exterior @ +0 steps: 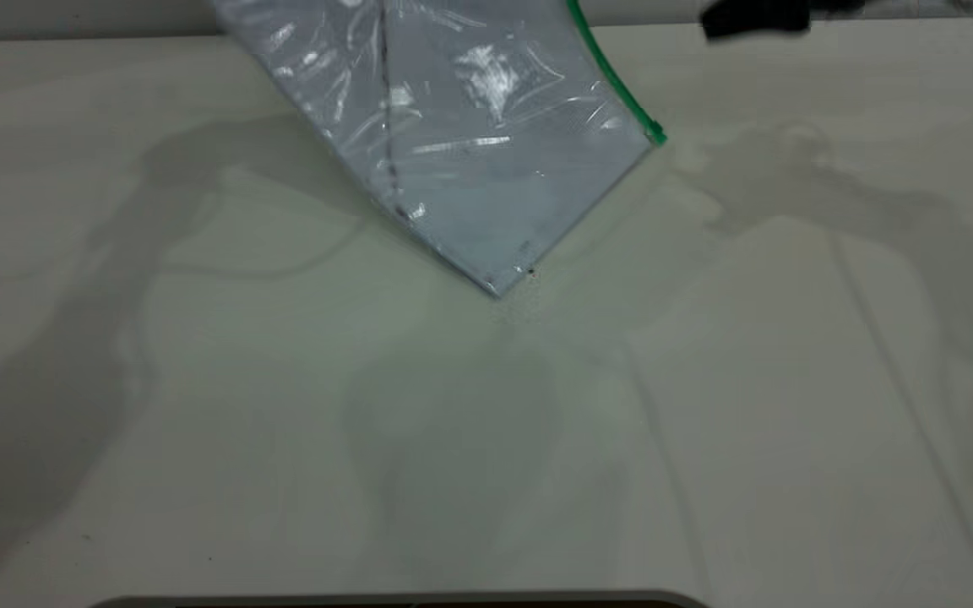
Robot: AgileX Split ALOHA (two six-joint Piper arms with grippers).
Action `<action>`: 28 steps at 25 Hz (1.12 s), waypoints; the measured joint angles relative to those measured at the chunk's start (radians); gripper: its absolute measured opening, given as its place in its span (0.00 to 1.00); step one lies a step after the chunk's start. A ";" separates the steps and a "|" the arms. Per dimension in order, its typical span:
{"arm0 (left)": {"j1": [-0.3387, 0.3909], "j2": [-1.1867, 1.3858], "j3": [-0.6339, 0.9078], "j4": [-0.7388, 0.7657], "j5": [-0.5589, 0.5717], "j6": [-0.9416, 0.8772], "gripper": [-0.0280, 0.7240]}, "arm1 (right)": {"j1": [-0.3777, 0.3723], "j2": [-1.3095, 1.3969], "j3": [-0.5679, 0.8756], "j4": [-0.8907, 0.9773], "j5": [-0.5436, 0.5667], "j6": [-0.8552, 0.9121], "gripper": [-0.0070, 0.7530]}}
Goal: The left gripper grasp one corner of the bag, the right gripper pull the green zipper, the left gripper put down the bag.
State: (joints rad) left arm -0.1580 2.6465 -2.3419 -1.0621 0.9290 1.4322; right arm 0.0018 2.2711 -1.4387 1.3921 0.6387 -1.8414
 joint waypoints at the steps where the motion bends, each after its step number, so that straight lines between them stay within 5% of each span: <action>1: -0.002 0.010 0.000 0.001 0.006 -0.007 0.11 | -0.001 -0.034 0.000 -0.017 0.002 0.028 0.73; 5: -0.023 0.047 0.000 0.011 0.037 -0.054 0.11 | -0.002 -0.185 0.000 -0.119 0.065 0.187 0.80; 11: -0.054 0.087 0.000 0.143 0.046 -0.219 0.17 | -0.002 -0.431 0.001 -0.338 0.234 0.495 0.71; 20: -0.051 -0.029 -0.004 0.390 0.179 -0.580 0.72 | -0.002 -0.822 0.002 -0.666 0.487 0.986 0.66; 28: -0.049 -0.316 -0.006 0.679 0.239 -0.902 0.72 | -0.002 -1.092 0.079 -0.966 0.596 1.333 0.66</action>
State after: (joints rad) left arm -0.2070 2.3303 -2.3480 -0.3834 1.1679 0.5304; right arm 0.0000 1.1790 -1.3600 0.4264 1.2349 -0.5083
